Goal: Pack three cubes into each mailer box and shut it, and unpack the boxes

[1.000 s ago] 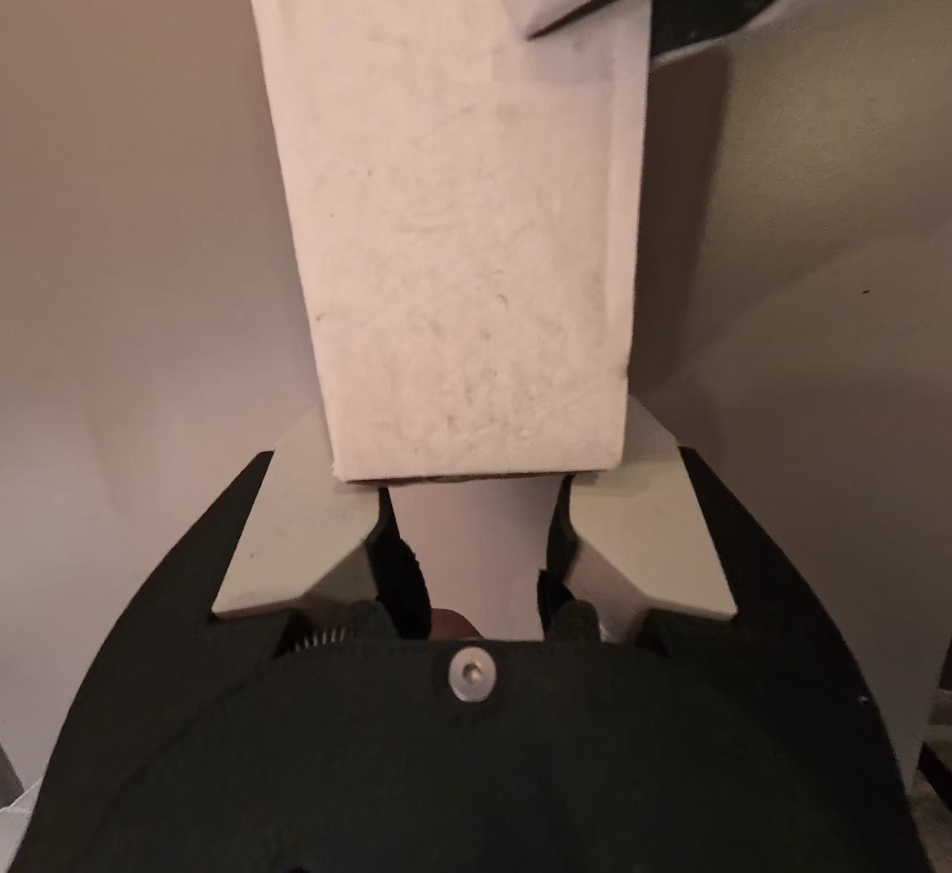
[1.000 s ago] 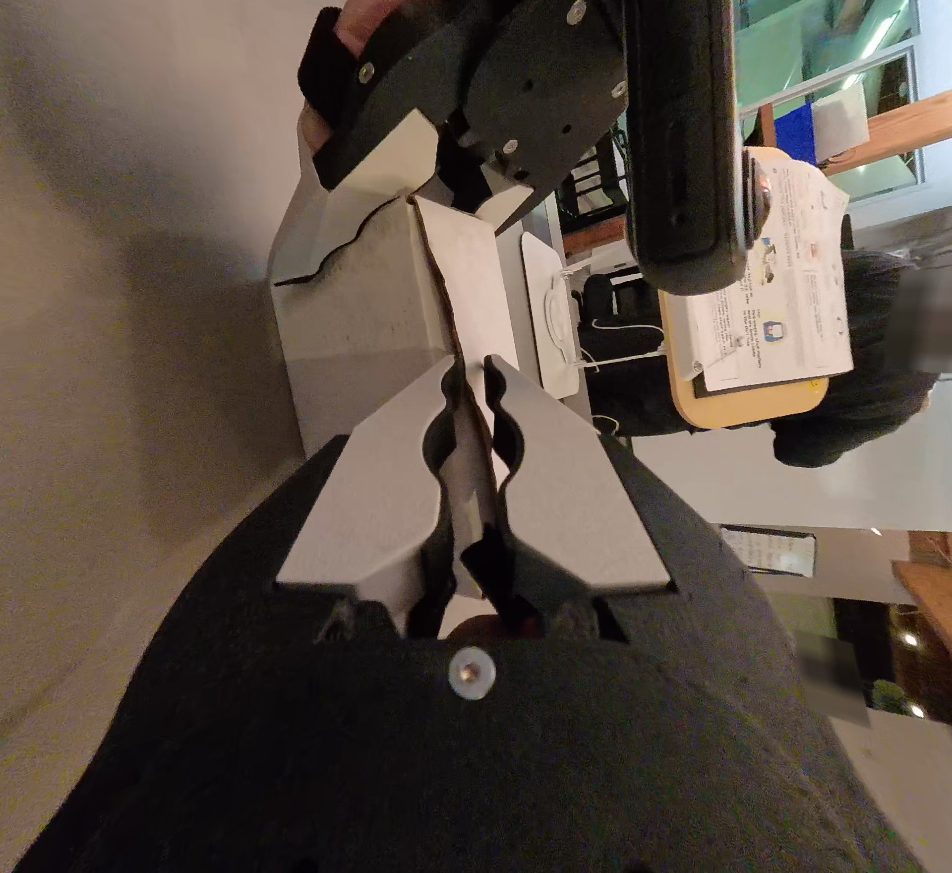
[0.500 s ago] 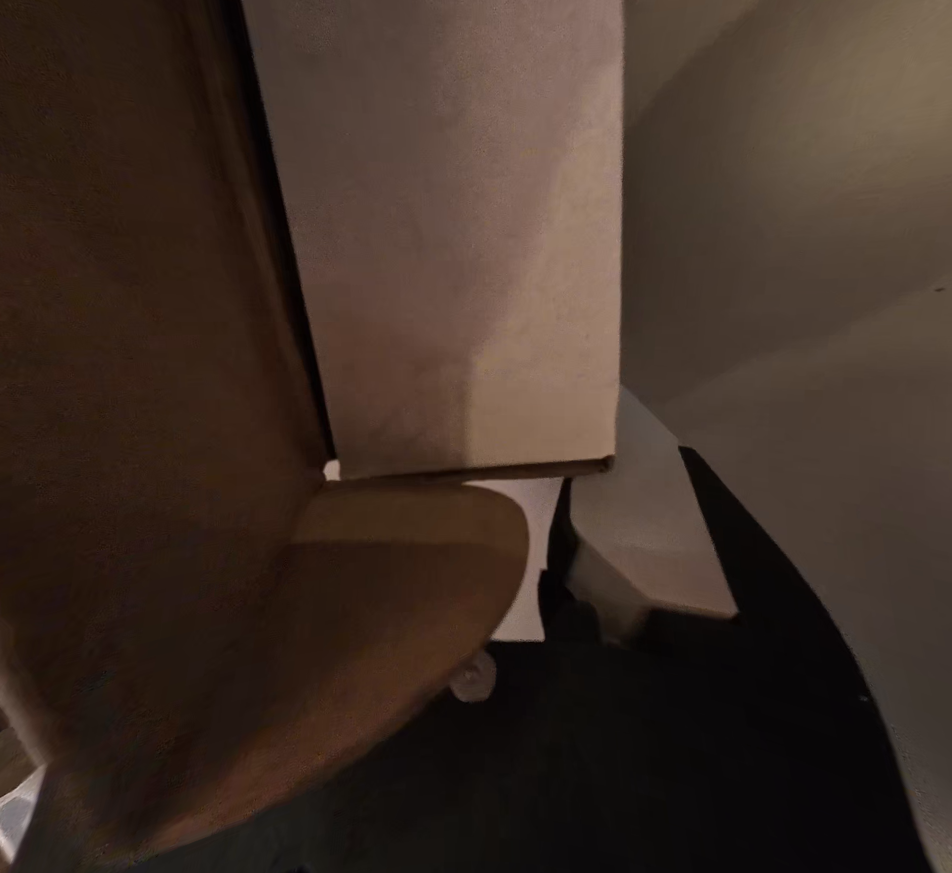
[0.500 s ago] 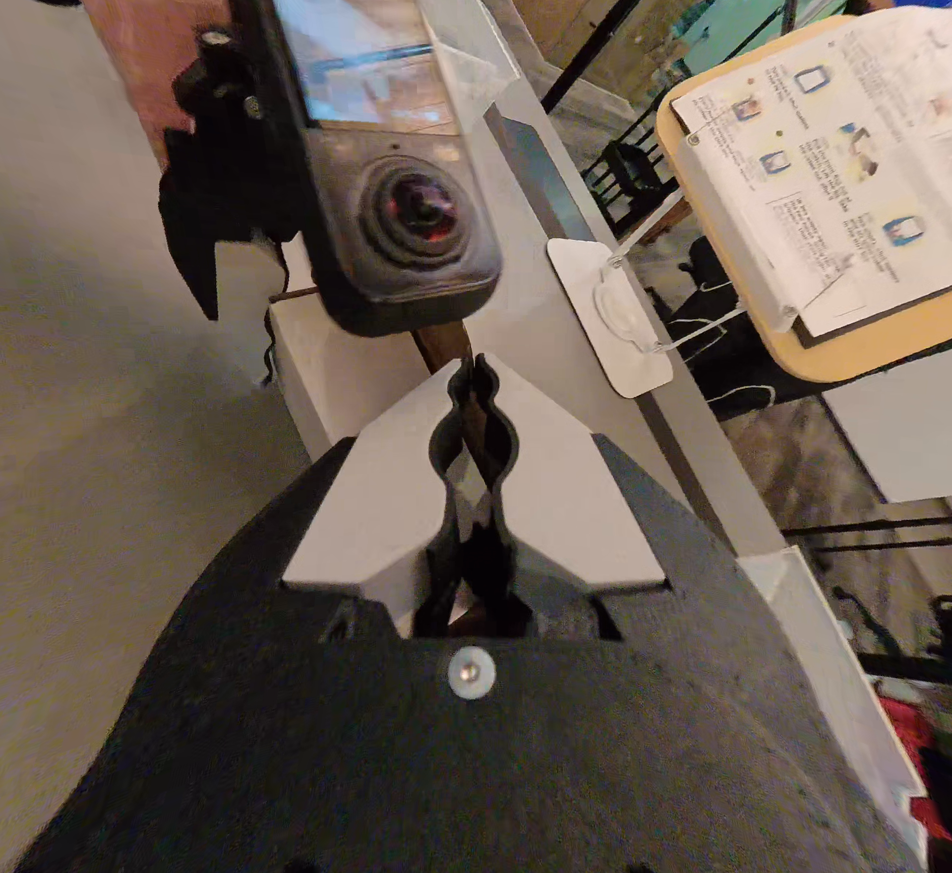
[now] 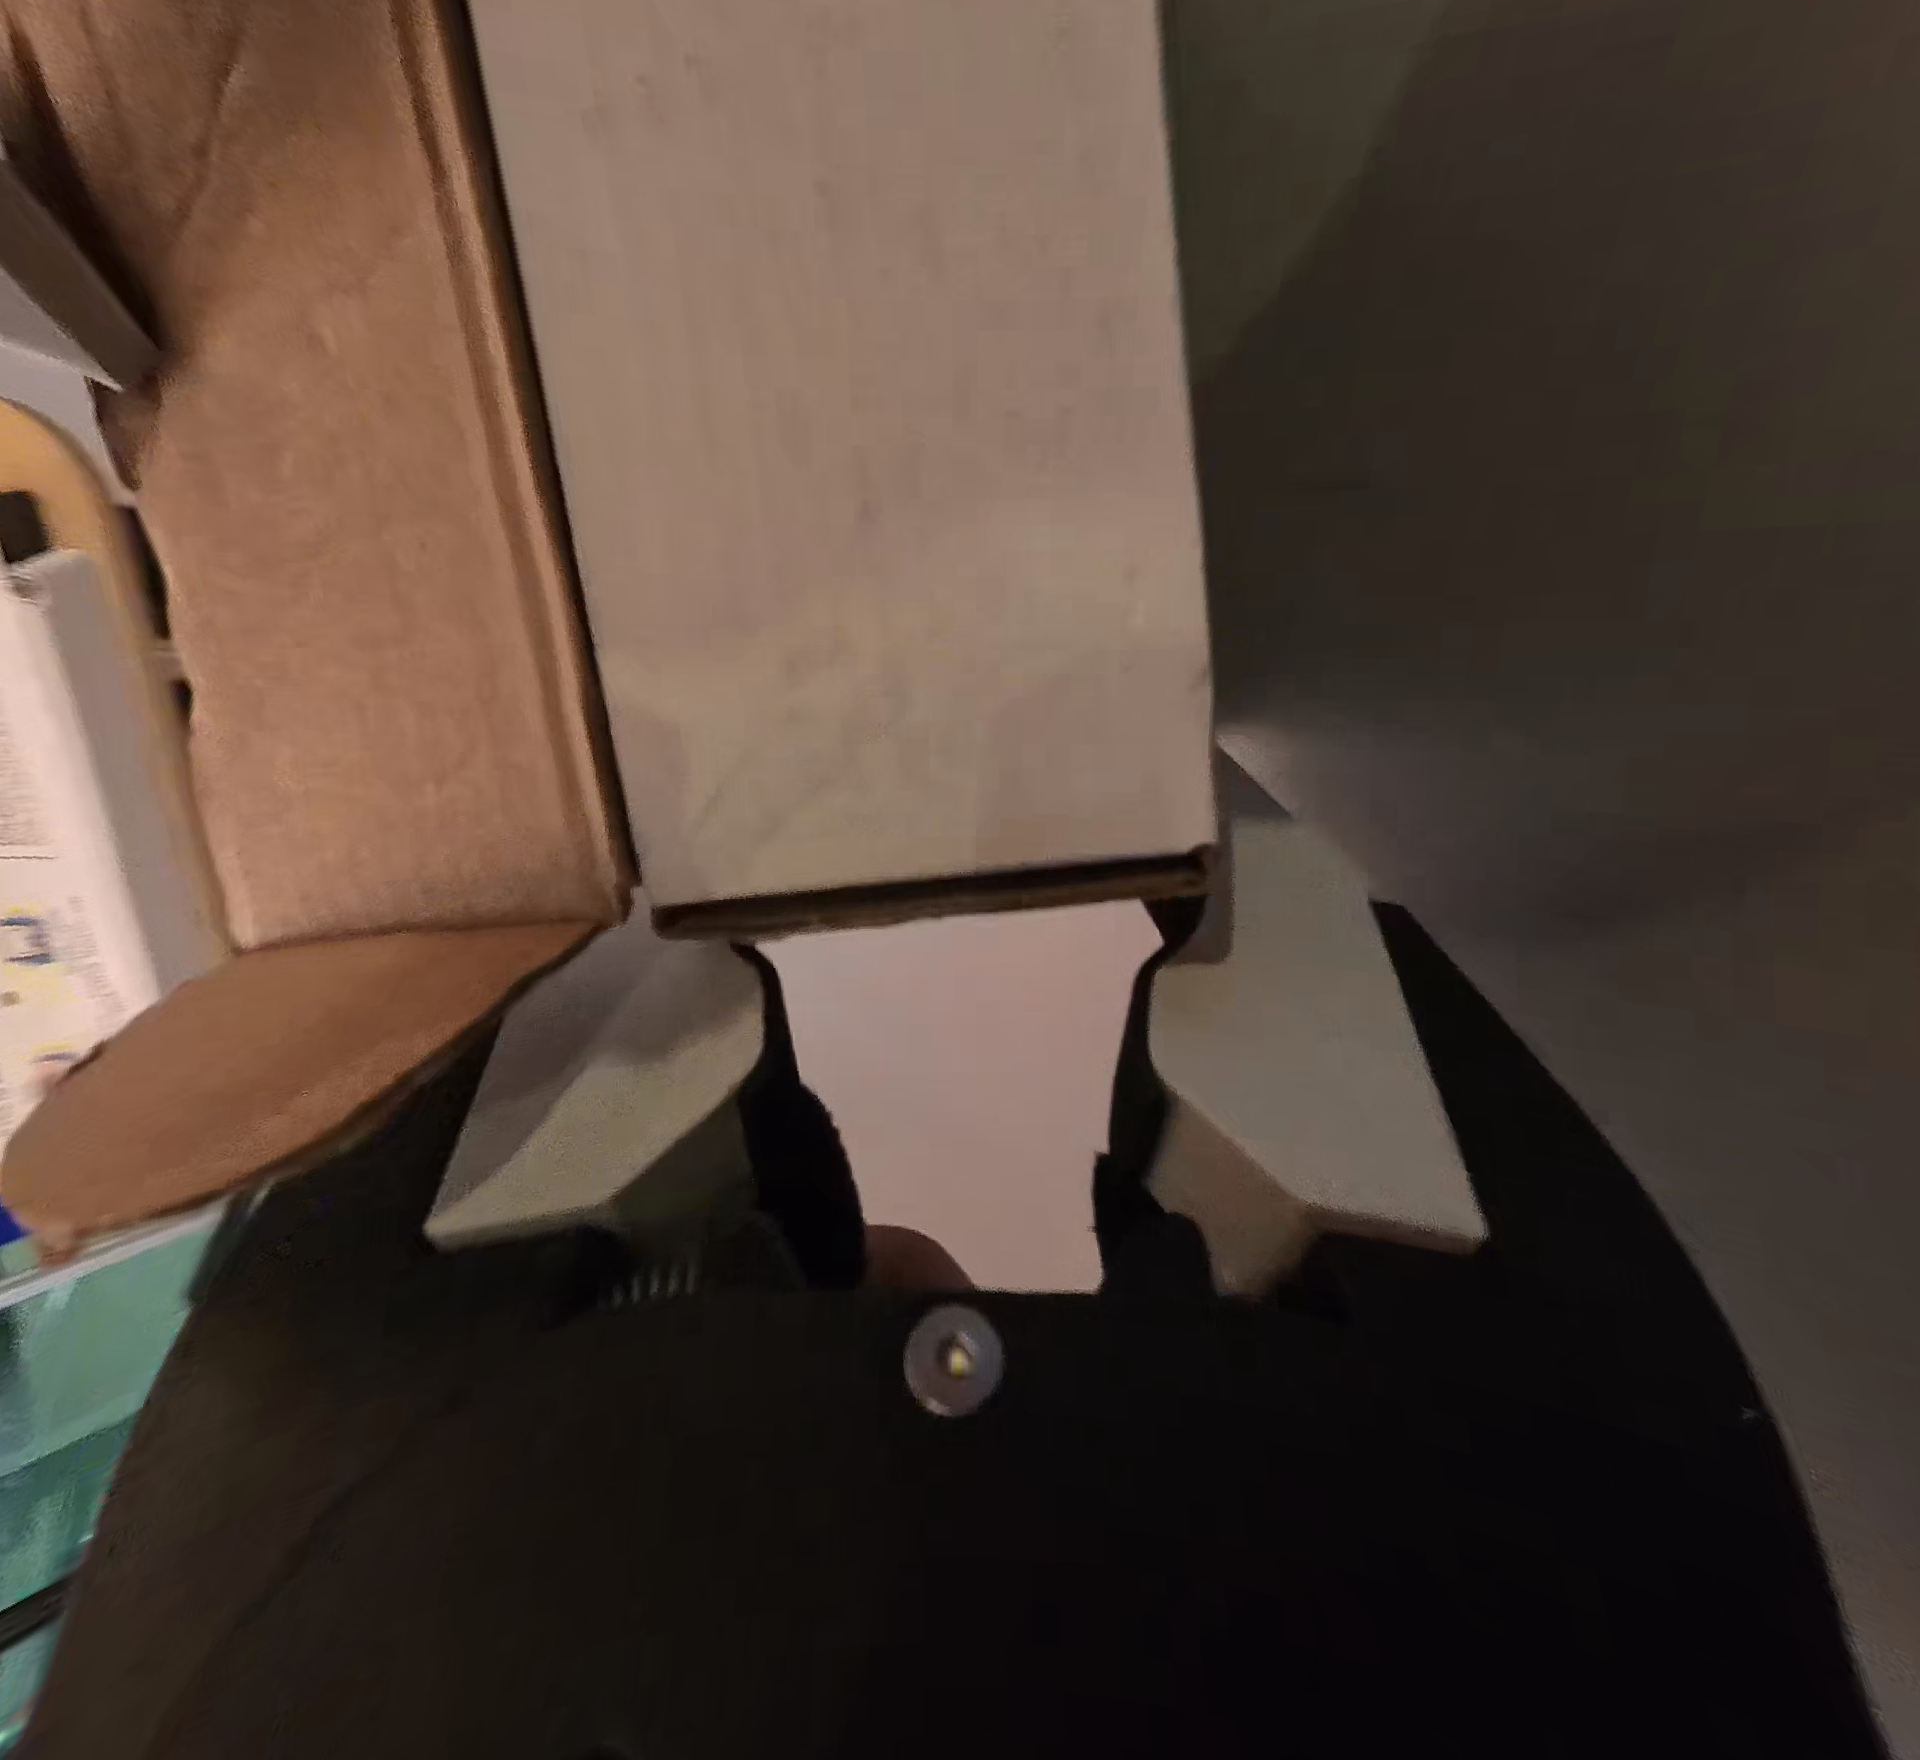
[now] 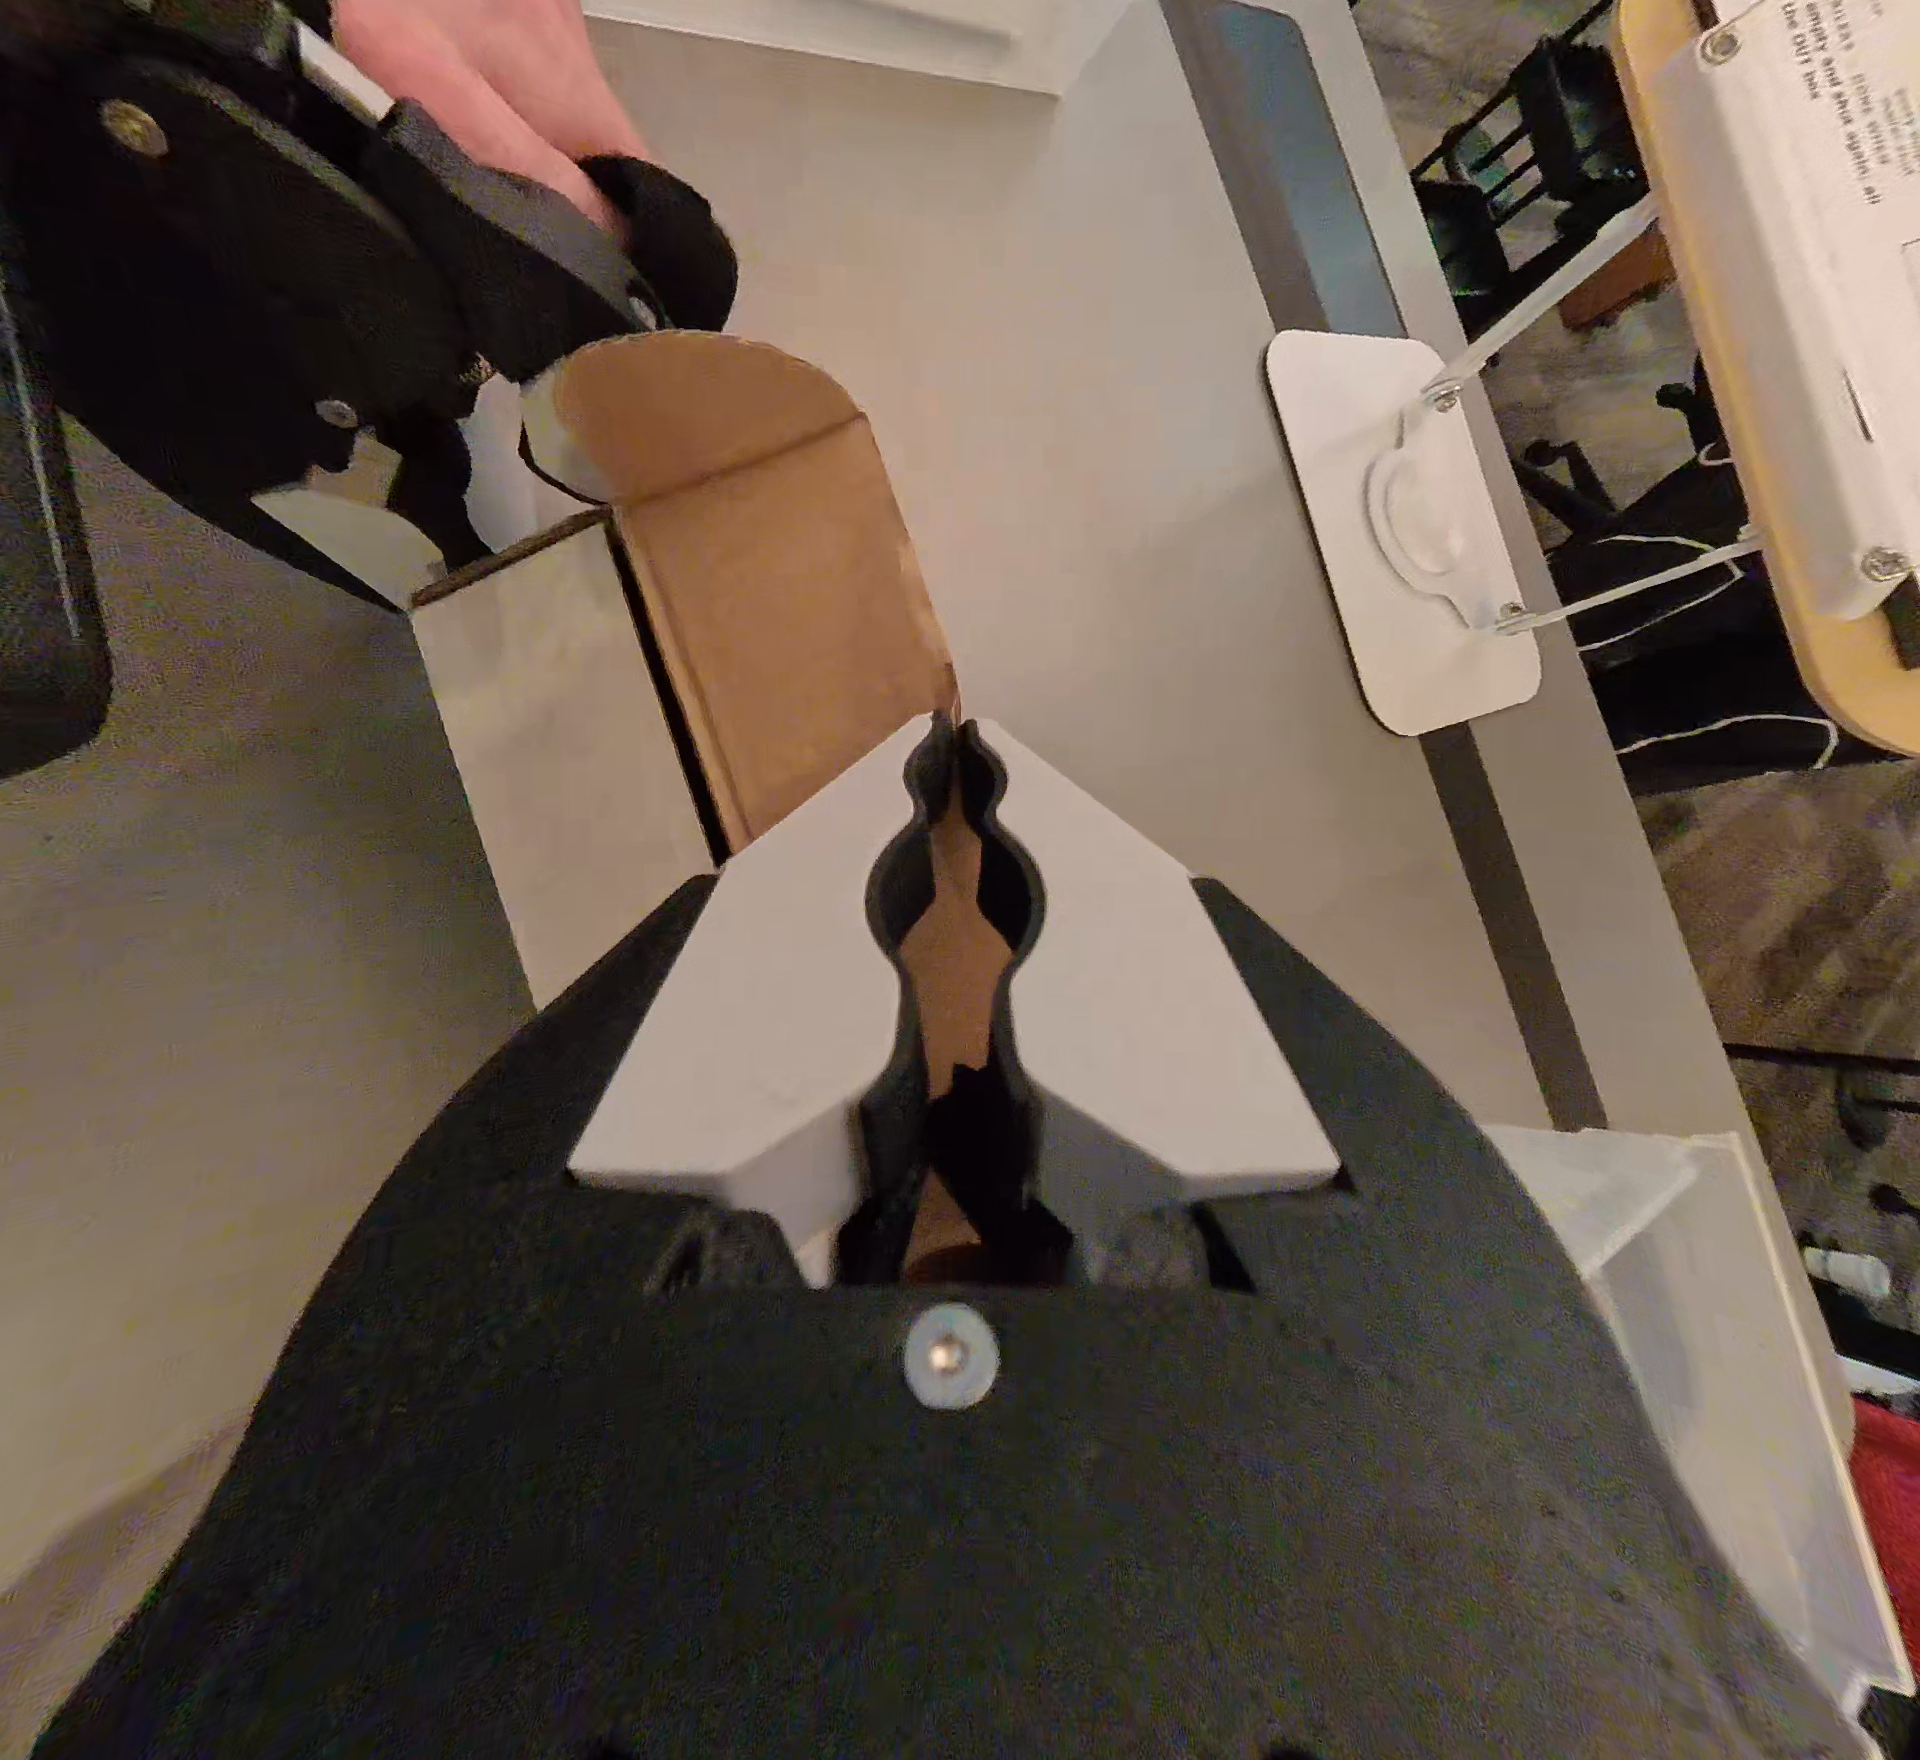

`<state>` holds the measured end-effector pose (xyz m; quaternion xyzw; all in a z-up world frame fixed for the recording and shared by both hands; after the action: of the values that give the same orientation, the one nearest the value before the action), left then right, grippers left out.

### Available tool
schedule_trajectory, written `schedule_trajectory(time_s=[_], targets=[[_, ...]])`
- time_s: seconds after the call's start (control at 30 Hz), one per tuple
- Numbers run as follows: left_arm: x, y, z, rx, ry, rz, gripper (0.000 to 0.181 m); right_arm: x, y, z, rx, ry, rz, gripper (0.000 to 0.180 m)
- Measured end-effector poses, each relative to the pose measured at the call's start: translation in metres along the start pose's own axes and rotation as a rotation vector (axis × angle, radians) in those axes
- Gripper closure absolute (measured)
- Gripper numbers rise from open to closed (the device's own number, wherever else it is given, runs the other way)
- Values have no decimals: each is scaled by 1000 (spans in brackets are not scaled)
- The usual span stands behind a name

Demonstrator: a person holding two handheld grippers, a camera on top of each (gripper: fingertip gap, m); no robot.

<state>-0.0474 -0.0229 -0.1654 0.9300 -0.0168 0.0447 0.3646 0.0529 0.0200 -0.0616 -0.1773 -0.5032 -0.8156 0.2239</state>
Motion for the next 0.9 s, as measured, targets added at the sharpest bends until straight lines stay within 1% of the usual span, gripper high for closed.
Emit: schedule_trajectory(time_s=[0.1, 0.2, 0.3, 0.37, 0.53, 0.63, 0.8, 0.9], targets=[[-1, 1, 5, 90, -6, 41, 110, -1, 2, -3, 16, -11, 7, 180], [-3, 7, 10, 140, 27, 106, 108, -2, 5, -6, 30, -34, 11, 180], [-8, 15, 15, 144, 48, 151, 113, -3, 6, -7, 54, -52, 32, 180], [-9, 24, 16, 174, 45, 208, 119, -4, 5, -7, 67, -66, 35, 180], [-9, 28, 24, 200, 7, 213, 113, -2, 3, -5, 103, -102, 33, 180], [-8, 30, 25, 228, -22, 220, 121, 0, 3, -3, 111, -121, 35, 180], [-9, 33, 27, 243, -35, 225, 122, 1, 4, -4, 106, -133, 29, 180], [-11, 43, 29, 256, -35, 264, 128, 1, 6, -7, 103, -123, 25, 180]])
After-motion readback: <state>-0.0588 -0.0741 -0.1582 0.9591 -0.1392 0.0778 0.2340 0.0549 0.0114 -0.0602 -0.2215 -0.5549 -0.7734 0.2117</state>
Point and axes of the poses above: each gripper's, where its closed fingertips meet, y back along the fingers, x out of its top, z = x × y across the jaws, the point moved 7 cm from there along y, back along the fingers, and after that the axes turned 9 degrees about -z, right-handed, at the moved point
